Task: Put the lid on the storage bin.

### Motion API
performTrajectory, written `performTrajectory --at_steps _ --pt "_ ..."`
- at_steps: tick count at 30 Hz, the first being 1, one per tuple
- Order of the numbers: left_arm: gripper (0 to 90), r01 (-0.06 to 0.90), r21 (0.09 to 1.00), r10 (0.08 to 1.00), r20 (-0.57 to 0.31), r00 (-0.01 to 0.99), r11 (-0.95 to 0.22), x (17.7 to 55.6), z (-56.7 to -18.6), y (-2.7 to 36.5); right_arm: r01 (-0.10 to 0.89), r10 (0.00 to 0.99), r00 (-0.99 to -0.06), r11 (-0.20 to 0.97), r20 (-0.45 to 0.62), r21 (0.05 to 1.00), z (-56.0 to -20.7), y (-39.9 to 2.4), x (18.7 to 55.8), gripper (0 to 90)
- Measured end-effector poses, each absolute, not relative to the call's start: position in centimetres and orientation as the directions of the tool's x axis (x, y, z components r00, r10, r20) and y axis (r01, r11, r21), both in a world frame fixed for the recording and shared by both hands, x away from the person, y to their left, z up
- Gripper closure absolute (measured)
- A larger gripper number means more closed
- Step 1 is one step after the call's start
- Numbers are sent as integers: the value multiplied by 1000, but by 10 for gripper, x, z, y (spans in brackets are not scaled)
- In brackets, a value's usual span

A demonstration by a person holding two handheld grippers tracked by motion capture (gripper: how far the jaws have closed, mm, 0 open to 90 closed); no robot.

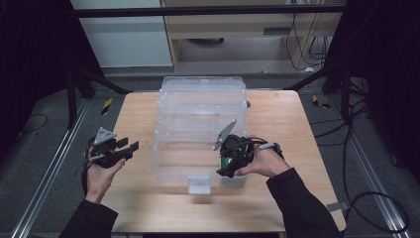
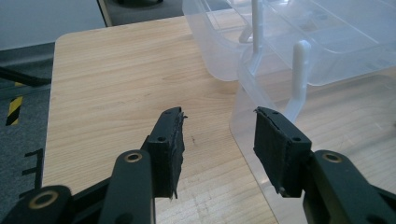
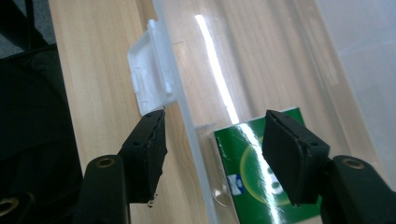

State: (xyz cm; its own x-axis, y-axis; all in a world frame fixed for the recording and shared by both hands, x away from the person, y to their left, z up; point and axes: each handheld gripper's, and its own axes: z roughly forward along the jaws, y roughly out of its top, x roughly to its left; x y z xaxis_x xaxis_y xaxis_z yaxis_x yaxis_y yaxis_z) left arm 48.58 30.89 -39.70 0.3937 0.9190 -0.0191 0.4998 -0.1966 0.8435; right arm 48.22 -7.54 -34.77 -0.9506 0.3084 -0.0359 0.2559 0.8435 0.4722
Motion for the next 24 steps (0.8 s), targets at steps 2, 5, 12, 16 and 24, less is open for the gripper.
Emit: performTrajectory --at_steps 2,5,12,16,24 --pt "516 501 844 919 -25 393 -191 485 -396 309 250 299 -954 850 -34 464 -351 -71 481 415" --pt "517 495 847 920 -19 392 -194 485 -396 310 243 286 -958 855 -26 457 -354 -67 480 435" --pt "518 495 846 919 -16 394 -197 485 -396 311 231 263 -965 866 -11 442 -365 -57 477 471" --pt "518 495 846 920 -14 392 -198 485 -396 311 220 243 -970 872 4 436 -371 -52 477 497" --pt "518 488 849 918 -6 396 -205 484 -396 311 213 224 -974 884 24 416 -381 -42 479 535"
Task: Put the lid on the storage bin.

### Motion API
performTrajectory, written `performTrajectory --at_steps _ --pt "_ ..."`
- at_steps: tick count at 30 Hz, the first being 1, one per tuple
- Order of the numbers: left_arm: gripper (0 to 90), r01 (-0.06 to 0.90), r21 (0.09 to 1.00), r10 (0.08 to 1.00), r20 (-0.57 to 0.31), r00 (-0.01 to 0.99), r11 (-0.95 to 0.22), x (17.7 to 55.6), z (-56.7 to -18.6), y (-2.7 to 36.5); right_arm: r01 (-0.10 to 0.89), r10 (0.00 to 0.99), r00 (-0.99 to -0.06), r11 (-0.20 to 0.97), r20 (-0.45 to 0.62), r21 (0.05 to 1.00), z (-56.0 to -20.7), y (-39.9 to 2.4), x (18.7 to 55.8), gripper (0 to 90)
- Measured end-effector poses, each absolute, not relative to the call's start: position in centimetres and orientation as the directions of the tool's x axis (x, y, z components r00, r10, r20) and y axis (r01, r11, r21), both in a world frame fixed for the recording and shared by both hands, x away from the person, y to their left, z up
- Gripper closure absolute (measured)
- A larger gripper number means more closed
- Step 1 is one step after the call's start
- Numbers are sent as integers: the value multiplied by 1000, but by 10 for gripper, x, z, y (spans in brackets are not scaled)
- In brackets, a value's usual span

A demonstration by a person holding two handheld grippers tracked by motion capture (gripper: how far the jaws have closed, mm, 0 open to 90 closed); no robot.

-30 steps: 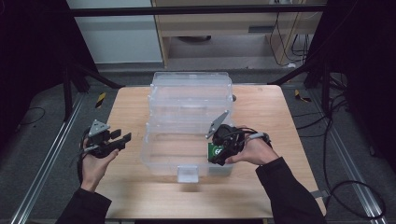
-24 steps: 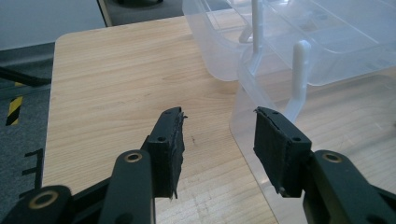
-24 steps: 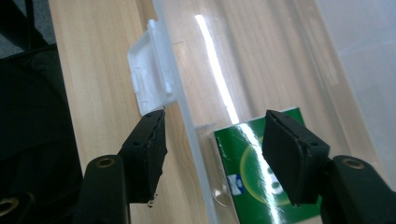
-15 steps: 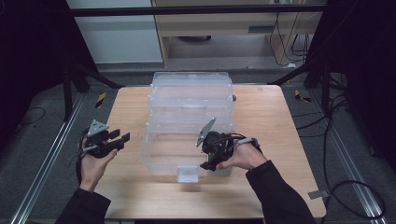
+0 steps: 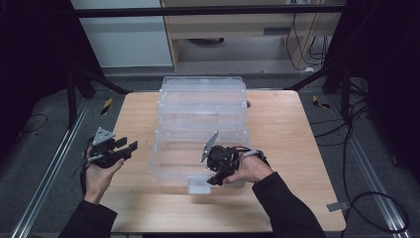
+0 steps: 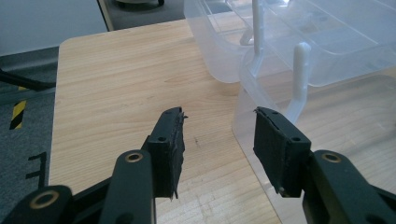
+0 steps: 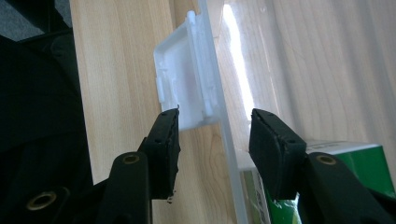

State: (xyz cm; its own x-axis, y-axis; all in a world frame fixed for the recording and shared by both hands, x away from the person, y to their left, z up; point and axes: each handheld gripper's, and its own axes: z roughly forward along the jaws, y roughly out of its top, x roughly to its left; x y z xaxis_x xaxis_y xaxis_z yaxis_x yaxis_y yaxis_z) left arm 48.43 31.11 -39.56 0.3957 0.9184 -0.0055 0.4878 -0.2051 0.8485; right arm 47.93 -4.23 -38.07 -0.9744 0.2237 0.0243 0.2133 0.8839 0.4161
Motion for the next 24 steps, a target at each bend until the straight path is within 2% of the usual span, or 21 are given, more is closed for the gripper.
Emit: performTrajectory --at_steps 16,24 --pt "517 469 855 907 2 420 -220 484 -393 310 220 208 -975 902 72 372 -402 -33 487 622" --pt "513 421 867 863 21 505 -268 483 -385 305 220 205 -975 904 80 366 -404 -32 489 646"
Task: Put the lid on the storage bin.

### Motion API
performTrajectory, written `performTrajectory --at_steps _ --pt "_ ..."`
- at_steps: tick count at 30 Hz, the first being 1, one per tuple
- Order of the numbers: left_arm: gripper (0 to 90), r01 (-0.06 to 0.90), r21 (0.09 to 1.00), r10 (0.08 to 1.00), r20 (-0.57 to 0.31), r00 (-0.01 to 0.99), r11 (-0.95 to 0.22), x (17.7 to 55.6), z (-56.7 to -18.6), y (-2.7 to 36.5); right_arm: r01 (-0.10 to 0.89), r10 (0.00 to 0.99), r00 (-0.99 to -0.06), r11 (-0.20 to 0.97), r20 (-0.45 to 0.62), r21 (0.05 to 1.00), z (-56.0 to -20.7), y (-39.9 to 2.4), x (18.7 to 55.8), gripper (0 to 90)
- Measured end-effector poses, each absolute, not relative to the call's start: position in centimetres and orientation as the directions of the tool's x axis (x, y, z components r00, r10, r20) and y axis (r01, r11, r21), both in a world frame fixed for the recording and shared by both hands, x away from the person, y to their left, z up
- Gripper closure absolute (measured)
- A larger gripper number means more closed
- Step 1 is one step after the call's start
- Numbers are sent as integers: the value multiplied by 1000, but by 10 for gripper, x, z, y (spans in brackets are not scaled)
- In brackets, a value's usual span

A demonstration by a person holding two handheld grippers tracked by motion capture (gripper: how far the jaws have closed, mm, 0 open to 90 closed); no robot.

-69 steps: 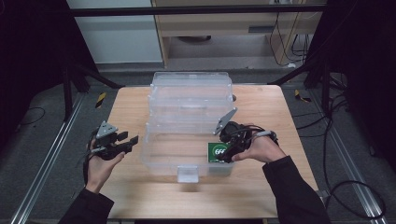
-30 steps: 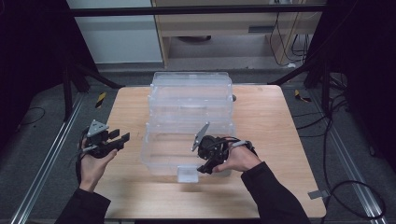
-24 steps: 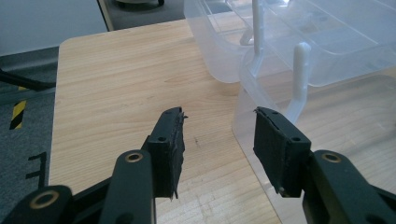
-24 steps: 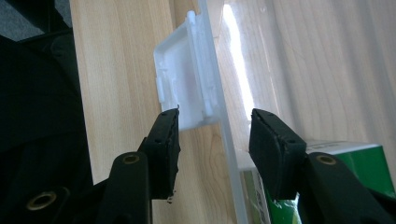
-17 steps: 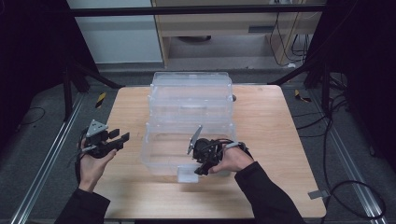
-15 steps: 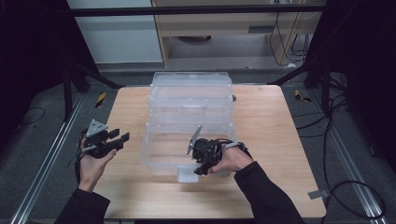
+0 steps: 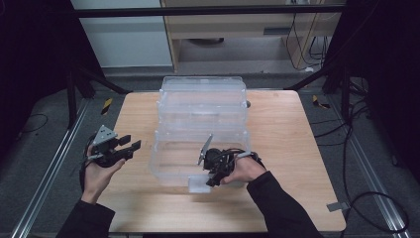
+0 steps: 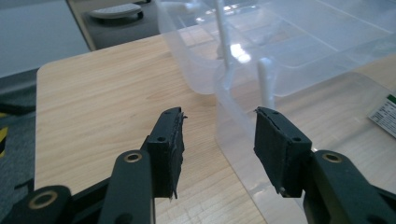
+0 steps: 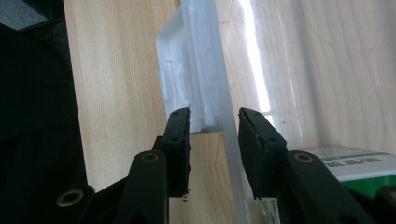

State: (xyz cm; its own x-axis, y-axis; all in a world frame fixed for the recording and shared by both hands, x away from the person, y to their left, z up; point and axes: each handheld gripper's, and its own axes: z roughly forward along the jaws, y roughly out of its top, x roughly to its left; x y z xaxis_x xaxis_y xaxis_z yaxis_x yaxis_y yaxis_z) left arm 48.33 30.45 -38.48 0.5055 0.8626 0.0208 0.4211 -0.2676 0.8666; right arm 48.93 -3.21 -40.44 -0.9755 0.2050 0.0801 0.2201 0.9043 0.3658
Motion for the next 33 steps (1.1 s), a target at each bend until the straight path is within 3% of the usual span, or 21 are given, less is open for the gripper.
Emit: performTrajectory --at_steps 14,33 --pt "497 327 845 717 92 691 -423 509 -344 278 211 193 -977 907 84 364 -405 -33 490 650" --pt "483 160 768 498 228 837 -620 545 -304 234 195 179 -981 908 78 371 -405 -33 489 652"
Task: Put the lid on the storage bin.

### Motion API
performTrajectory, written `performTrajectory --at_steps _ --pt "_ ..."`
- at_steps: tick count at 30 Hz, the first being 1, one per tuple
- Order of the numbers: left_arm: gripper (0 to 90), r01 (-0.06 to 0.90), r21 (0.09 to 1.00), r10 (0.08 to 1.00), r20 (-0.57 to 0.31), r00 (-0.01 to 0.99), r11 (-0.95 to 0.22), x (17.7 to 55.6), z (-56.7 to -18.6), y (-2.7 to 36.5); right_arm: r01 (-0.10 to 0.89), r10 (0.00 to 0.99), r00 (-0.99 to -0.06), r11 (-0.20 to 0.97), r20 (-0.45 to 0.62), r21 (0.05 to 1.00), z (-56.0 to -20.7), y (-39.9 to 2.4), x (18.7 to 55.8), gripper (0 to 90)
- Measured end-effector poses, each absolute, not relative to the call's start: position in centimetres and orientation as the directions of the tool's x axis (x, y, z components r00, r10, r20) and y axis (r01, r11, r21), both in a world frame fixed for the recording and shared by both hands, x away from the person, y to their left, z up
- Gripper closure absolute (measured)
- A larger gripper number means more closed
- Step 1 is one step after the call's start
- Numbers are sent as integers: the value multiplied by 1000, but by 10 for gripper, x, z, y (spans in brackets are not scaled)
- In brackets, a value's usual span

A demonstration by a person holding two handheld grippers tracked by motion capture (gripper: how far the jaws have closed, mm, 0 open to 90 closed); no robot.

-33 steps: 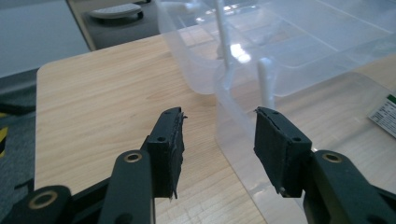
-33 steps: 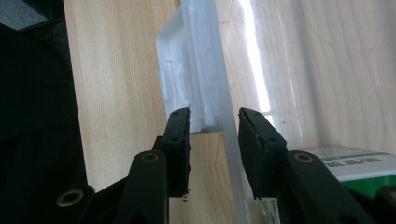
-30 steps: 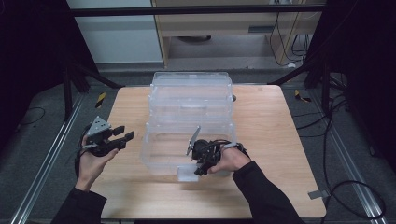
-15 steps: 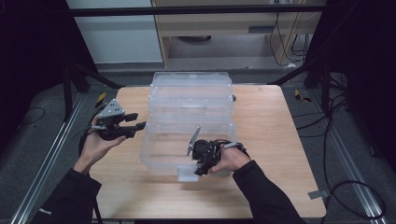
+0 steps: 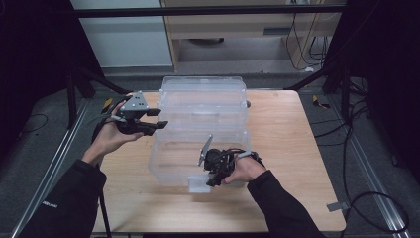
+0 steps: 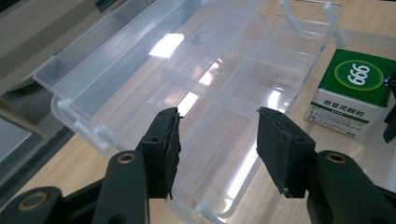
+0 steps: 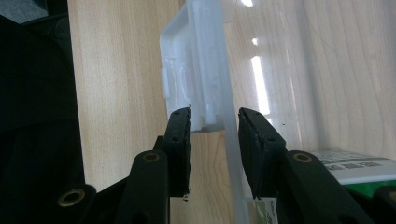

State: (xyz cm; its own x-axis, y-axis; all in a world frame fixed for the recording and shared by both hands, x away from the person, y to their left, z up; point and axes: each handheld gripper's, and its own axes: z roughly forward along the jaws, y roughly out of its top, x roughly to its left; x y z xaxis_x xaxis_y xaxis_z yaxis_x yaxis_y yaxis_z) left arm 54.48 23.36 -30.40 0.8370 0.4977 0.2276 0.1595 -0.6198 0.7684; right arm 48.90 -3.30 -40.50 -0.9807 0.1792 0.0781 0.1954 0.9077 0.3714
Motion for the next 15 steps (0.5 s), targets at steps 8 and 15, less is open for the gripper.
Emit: performTrajectory --at_steps 8,15 --pt "498 113 751 444 255 859 -650 561 -291 222 187 170 -982 909 78 372 -405 -34 489 653" --pt "504 73 698 377 293 879 -713 572 -280 212 191 173 -982 907 81 375 -405 -33 489 653"
